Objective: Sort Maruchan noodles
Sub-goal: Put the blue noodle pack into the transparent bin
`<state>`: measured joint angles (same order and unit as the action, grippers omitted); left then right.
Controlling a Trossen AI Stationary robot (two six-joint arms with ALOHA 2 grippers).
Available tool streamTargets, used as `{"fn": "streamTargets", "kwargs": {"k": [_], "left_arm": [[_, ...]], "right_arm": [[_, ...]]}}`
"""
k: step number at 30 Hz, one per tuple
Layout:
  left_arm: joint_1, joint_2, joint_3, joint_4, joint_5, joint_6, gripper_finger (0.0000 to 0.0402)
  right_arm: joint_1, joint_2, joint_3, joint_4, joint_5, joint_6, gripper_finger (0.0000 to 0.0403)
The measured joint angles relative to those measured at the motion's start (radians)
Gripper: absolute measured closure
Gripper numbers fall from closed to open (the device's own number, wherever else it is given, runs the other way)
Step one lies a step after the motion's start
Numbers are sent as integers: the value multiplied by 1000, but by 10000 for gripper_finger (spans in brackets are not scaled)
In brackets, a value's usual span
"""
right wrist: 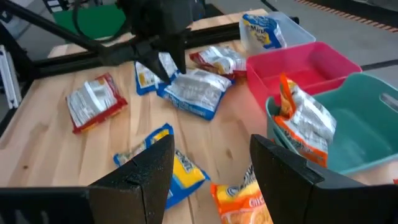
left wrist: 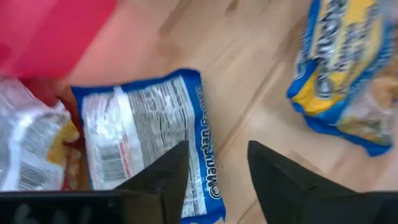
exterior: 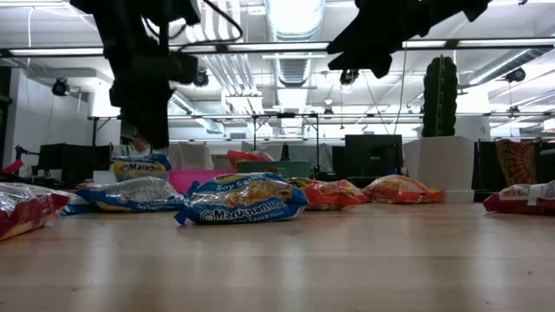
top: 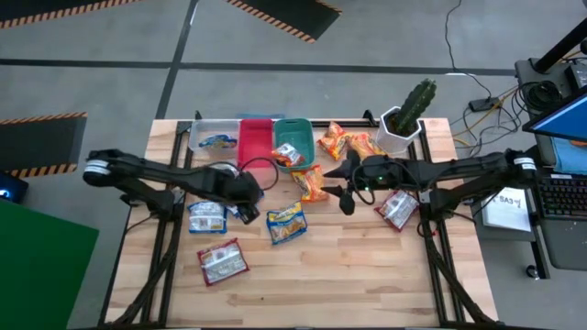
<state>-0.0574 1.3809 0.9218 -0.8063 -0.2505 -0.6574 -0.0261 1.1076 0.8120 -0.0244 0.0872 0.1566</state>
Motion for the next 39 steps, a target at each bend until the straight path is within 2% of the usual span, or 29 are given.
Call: {"fn": "streamTargets", "kwargs": {"k": [7, 13, 20, 34, 36, 39], "left_arm": [[-1, 135, -1, -10, -39, -95, 176], [-5, 192, -1, -13, -97, -112, 154], [-7, 246, -1, 13, -153, -138, 153], [-19, 357, 1, 47, -172, -143, 172], [-19, 364, 3, 48, -171, -143, 182], [-21, 368, 2, 51, -169, -143, 217]], "right_arm": [[2, -9, -24, 0, -9, 10, 202], [2, 14, -26, 4, -9, 17, 202], [2, 20, -26, 7, -9, 18, 202], [2, 23, -29, 7, -9, 29, 202], [2, 23, -29, 7, -9, 29, 202], [2, 23, -29, 7, -9, 29, 202]]}}
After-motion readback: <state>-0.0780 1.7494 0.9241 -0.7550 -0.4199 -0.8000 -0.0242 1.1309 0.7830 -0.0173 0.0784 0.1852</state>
